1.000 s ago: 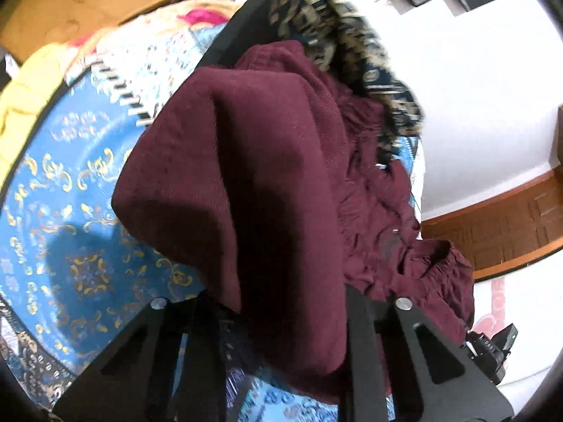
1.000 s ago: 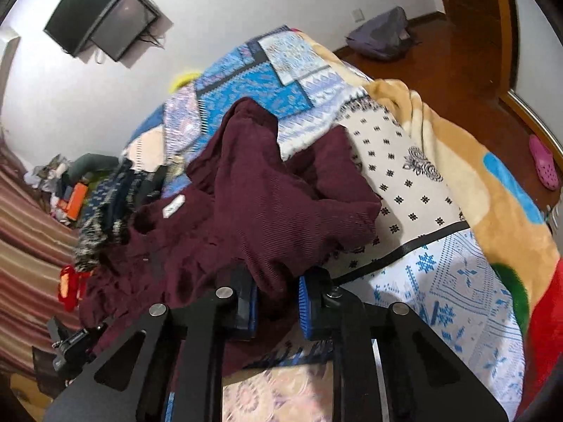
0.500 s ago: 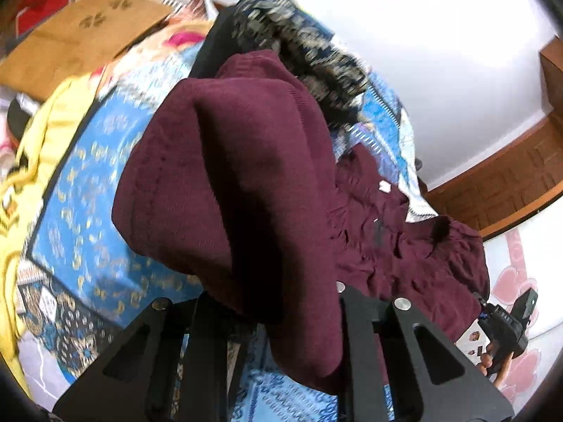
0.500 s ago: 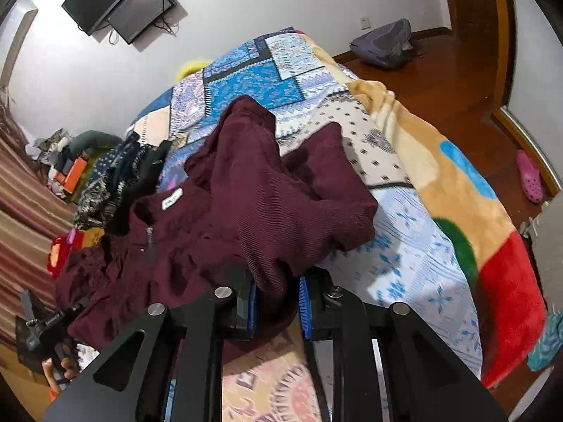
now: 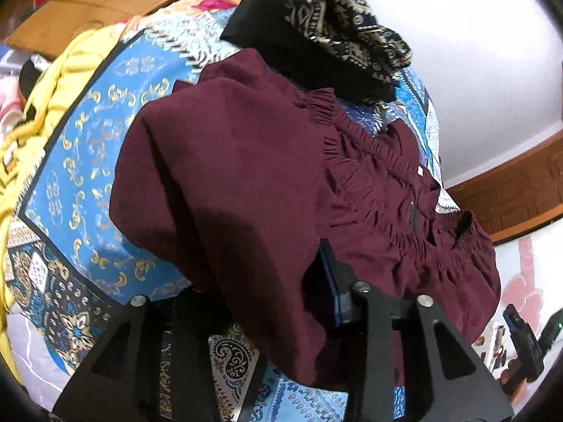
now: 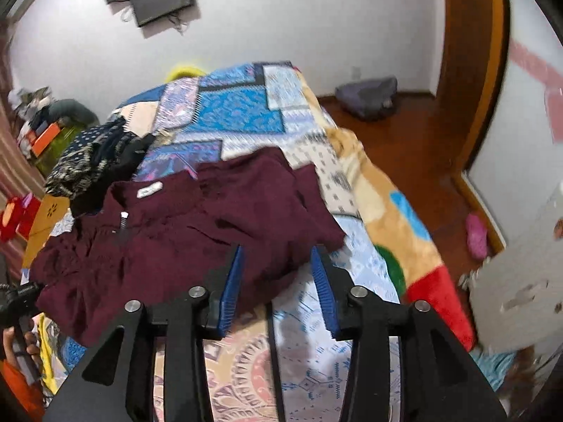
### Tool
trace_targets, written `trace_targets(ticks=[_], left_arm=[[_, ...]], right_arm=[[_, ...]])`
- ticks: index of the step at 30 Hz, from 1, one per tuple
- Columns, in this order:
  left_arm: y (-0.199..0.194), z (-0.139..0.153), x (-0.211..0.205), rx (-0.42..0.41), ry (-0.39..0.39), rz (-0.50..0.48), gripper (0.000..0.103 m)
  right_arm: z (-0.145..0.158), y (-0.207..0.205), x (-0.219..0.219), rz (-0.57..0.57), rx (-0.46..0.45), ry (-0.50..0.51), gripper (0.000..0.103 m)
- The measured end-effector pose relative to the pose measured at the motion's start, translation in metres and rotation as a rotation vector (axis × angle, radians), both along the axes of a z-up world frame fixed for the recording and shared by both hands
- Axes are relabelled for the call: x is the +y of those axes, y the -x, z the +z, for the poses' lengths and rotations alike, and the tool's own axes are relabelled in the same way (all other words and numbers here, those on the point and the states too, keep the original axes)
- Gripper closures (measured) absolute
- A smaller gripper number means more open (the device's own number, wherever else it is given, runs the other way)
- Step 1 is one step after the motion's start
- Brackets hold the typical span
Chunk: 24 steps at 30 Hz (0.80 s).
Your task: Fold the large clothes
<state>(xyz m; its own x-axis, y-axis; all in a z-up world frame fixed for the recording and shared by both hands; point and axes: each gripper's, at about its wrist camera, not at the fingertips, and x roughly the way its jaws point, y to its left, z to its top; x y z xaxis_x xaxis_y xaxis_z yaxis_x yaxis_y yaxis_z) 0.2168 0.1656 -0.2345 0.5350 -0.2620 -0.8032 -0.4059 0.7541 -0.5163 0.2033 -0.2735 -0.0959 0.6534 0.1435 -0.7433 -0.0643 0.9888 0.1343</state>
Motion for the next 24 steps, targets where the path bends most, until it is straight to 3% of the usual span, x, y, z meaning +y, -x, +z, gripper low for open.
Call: trace_targets(ticks=[2,6,10,14,17,24], left_arm=[[0.001,-0.005,0.000,0.005,0.020,0.014,0.056],[-0.001,-0.010,0.002,0.002,0.055,0.038,0.054],[-0.002,-0.010,0.005,-0.018,0.065,0.079,0.054],[-0.001,-0.002,0.006,-0.066,0.017,0.101,0.071],[0.002,0.009,0.011,-0.113,0.023,0.111,0.080],[0.017,0.066,0.016,-0.248,-0.059,0.154,0.086]], right_arm=[[0.010,0.000,0.013,0.030,-0.035,0.001,0.051],[0.022,-0.005,0.052,0.136,-0.076,-0.003,0.048],[0.015,-0.017,0.105,0.257,-0.053,0.004,0.047],[-0.007,-0.023,0.155,0.371,0.012,0.016,0.047],[-0.026,-0.026,0.189,0.443,0.079,0.026,0.047],[-0.069,-0.021,0.242,0.576,0.236,0.031,0.047]])
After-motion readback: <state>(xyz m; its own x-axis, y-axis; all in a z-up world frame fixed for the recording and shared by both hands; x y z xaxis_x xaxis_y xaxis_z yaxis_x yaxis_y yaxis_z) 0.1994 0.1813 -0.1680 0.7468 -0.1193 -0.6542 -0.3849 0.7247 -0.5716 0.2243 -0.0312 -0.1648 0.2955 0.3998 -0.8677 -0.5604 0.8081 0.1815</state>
